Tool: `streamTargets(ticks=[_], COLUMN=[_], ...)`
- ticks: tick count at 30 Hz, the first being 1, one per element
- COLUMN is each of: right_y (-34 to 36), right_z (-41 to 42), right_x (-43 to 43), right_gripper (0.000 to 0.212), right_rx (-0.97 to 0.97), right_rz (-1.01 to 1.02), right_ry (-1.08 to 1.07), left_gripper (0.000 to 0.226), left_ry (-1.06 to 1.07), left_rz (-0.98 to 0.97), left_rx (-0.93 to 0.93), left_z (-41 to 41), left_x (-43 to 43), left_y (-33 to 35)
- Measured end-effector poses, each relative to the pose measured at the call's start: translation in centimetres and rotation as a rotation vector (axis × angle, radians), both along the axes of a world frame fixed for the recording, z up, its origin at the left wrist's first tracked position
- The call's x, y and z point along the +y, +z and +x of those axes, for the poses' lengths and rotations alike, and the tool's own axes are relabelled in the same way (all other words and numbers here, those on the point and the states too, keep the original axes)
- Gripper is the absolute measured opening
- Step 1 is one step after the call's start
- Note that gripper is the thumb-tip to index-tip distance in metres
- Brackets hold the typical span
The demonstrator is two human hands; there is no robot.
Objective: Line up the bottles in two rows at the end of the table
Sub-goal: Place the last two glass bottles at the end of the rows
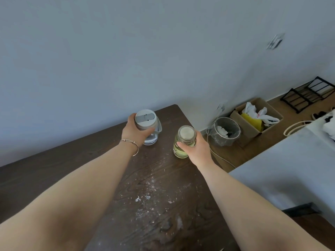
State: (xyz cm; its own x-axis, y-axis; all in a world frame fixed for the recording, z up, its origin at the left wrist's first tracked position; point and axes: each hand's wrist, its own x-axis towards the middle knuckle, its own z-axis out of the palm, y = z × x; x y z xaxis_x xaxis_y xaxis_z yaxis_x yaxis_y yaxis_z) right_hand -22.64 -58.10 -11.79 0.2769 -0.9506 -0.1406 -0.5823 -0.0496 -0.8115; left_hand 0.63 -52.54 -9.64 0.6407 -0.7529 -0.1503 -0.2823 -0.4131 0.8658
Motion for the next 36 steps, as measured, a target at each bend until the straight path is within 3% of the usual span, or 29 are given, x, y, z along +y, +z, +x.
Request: streamTargets(ticks=[17,36], right_y=[7.1,9.7], right_z=[2.1,0.4], right_x=[18.5,32.4], right_gripper=[0.064,0.066], right_rx=[-0.165,-0.142], right_rz=[-0.062,-0.046], right_ry=[-0.217,0.065], left_gripper=[0.074,0.082], left_ry=[0.016,0.316], left_rz=[-0.067,-0.091], left_rx=[-0.022,0.057], left_z=[2.7,-3.0], left_x=[22.0,42.3], left_y=[6.3,8.3])
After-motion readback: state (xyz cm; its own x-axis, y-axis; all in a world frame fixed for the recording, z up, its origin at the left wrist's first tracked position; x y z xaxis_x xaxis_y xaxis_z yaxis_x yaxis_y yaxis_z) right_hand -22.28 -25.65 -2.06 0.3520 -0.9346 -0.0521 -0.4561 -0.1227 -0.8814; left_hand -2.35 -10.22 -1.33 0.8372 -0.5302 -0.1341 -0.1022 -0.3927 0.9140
